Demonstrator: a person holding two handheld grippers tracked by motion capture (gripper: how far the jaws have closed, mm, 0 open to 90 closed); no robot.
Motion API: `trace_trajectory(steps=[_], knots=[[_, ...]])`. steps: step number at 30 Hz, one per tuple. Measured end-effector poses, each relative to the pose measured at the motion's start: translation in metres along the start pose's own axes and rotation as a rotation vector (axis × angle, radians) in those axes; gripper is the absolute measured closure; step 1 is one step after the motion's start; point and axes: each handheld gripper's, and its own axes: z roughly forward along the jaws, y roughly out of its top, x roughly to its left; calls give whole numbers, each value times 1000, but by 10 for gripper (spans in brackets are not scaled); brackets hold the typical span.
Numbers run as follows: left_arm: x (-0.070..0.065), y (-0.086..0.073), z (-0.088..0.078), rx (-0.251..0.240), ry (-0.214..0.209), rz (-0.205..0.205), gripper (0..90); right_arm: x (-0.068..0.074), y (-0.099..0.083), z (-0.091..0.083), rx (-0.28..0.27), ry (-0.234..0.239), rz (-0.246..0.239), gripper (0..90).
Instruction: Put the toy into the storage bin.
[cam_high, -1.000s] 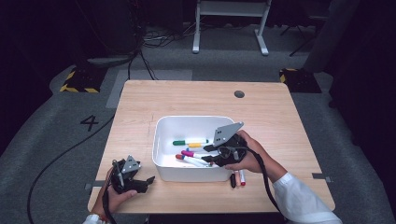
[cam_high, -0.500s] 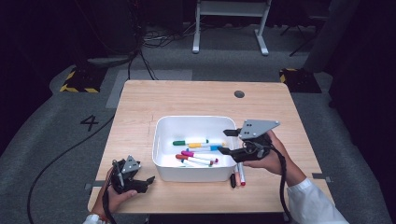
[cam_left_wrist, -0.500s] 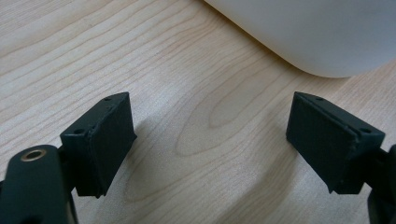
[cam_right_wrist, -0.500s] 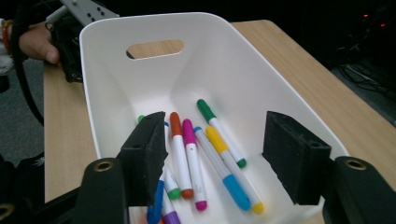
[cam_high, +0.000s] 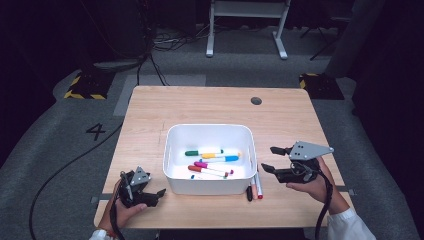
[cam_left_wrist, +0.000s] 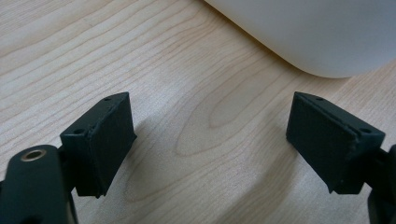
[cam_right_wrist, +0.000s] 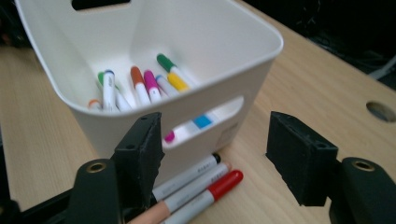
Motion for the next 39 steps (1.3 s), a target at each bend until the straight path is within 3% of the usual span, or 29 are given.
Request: trace_trajectory(steps=[3,6,12,16,26,32,39], knots=[[0,0,0,0,0,0,153,-2,-16,8,31,-6,23,367],[0,0,0,1,-1,0,153,-6,-40,27,86,-11,60,366],[0,0,0,1,-2,-1,153,-9,-63,52,127,-20,100,366],[0,0,0,0,-2,-1,153,-8,-68,63,139,-12,121,363],[0,0,0,0,-1,0,153,-5,-75,78,196,-19,109,374],[0,0,0,0,-1,0,153,-17,-85,77,233,-44,136,424],[0,0,0,0,-2,-1,153,-29,-88,74,224,-58,193,452]])
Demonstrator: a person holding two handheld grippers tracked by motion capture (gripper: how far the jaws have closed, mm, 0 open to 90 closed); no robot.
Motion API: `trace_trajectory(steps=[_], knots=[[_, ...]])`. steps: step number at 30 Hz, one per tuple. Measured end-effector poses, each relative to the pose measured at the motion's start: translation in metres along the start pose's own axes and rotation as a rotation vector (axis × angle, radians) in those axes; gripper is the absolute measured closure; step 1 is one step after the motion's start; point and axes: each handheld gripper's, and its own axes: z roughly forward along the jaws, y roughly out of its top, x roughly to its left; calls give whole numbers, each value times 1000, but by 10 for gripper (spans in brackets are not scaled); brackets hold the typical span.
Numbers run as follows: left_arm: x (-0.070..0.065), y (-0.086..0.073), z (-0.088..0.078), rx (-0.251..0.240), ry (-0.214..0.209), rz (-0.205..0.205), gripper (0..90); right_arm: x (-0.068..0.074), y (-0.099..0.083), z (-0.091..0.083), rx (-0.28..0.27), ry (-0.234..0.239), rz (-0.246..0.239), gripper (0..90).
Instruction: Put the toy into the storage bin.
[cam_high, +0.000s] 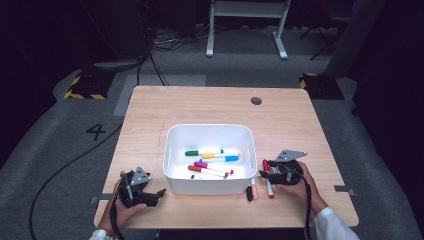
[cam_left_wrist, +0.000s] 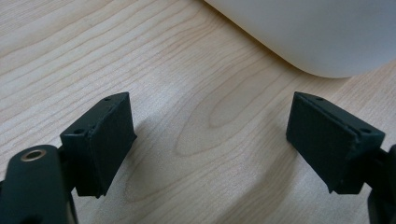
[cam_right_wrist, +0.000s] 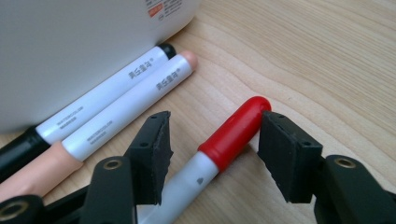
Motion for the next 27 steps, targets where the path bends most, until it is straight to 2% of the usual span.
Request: trace_trajectory(steps=[9,10,11,12,13,19,21,25,26,27], knots=[[0,0,0,0,1,1,153,-1,2,4,15,-34,21,575],[0,0,0,0,1,1,153,-1,2,5,13,-42,26,654],[0,0,0,0,1,1,153,-1,2,5,13,-42,26,654],[0,0,0,0,2,1,153,-1,3,4,17,-45,30,720],[0,0,0,0,0,0,153,-1,3,4,17,-47,30,738],[0,0,0,0,1,1,153,-3,2,3,15,-35,24,748],[0,0,0,0,0,0,153,-5,1,2,12,-18,20,749],[0,0,0,0,0,0,153,-7,1,-5,-15,-3,10,750],[0,0,0,0,1,1,153,-9,4,-13,-49,9,21,750],[0,0,0,0,1,1,153,-9,4,-13,-49,9,21,750]])
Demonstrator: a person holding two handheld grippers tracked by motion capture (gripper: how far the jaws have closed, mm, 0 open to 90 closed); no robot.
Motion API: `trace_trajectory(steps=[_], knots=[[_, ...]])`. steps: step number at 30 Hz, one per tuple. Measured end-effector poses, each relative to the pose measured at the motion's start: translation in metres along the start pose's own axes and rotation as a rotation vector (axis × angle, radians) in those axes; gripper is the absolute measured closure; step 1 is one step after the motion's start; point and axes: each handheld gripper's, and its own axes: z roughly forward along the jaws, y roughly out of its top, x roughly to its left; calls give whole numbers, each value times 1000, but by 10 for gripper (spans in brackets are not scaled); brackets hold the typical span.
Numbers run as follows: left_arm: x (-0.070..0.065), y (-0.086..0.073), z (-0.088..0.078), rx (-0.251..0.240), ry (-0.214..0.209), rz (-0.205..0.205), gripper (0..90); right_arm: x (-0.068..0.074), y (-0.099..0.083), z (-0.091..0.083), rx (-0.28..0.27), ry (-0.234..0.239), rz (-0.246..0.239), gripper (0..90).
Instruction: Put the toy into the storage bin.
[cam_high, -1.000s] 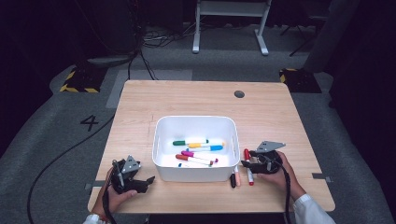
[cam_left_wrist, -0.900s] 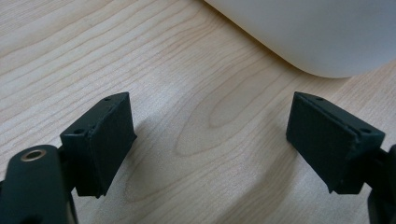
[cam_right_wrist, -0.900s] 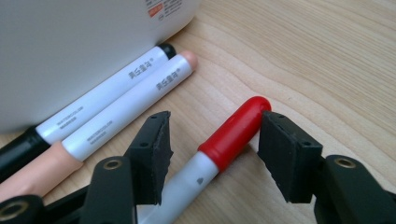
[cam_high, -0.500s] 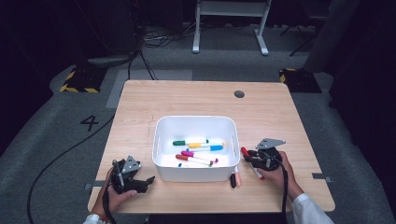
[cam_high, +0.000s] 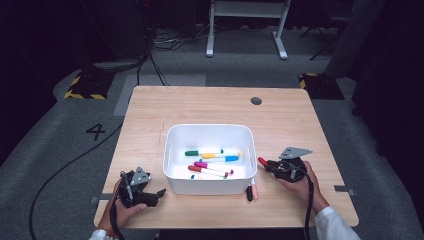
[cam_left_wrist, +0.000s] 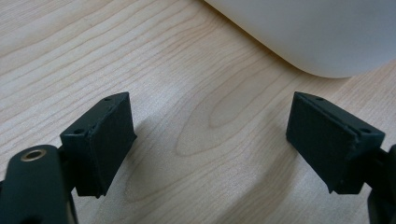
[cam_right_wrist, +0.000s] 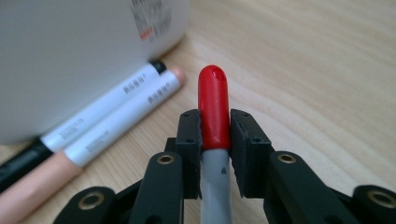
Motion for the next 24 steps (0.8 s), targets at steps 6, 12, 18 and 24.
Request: trace_trajectory(steps=[6,12,18,24], knots=[[0,0,0,0,0,0,153,-4,13,-31,-110,-7,-8,750],[0,0,0,0,-1,0,153,-4,32,-59,-197,-8,-23,750],[0,0,0,0,-1,0,153,2,57,-77,-228,0,-84,750],[0,0,0,0,-1,0,153,13,89,-91,-249,29,-146,750]])
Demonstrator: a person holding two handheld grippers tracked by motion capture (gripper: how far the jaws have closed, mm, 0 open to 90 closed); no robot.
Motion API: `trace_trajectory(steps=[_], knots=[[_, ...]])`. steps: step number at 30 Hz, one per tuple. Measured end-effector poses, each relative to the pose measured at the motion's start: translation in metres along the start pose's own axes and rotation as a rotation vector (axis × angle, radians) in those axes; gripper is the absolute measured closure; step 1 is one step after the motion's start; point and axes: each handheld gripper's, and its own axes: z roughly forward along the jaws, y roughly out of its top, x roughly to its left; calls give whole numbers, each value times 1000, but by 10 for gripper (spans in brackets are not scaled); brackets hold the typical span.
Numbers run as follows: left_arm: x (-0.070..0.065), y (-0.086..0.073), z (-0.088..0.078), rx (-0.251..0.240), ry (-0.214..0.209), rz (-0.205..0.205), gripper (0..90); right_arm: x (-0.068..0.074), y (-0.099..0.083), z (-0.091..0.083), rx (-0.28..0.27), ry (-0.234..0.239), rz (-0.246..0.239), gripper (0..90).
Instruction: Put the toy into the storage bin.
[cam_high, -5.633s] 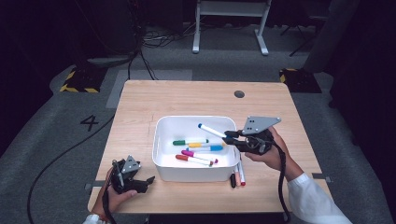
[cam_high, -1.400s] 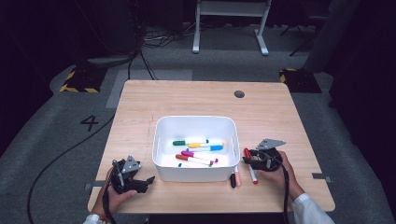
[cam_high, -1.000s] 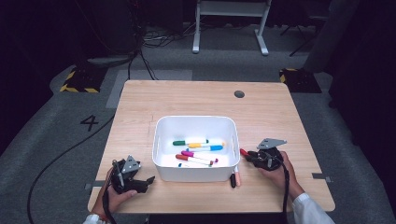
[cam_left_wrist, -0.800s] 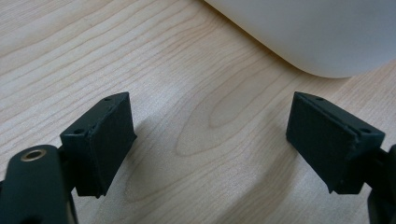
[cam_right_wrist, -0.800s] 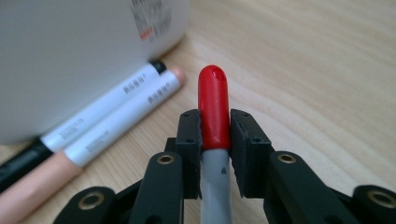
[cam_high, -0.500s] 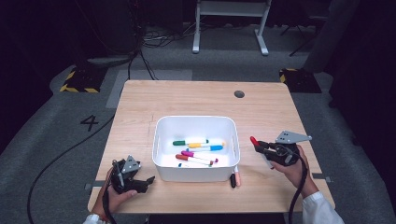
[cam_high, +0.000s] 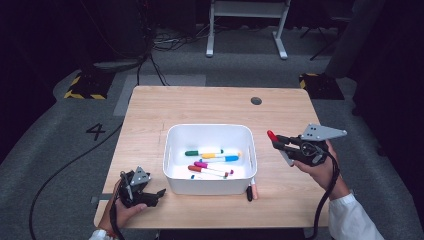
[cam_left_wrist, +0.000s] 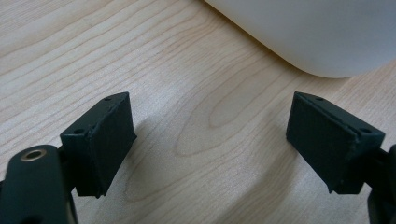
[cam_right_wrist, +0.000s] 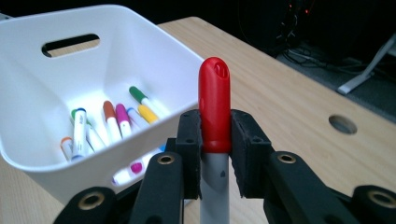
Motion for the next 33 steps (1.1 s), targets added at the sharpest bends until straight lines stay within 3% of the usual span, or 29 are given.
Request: trace_trajectory(steps=[4,6,7,15,24,33], knots=[[0,0,0,0,0,0,153,9,26,-2,-27,29,-45,750],[0,0,0,0,0,0,153,15,35,-1,-29,46,-41,751],[0,0,0,0,0,-1,153,18,41,0,-30,49,-67,750],[0,0,0,0,0,0,153,35,72,11,-41,105,-127,750],[0,0,0,0,-1,0,153,51,91,31,-41,152,-159,750],[0,0,0,0,-1,-1,153,67,99,57,-22,208,-173,750]])
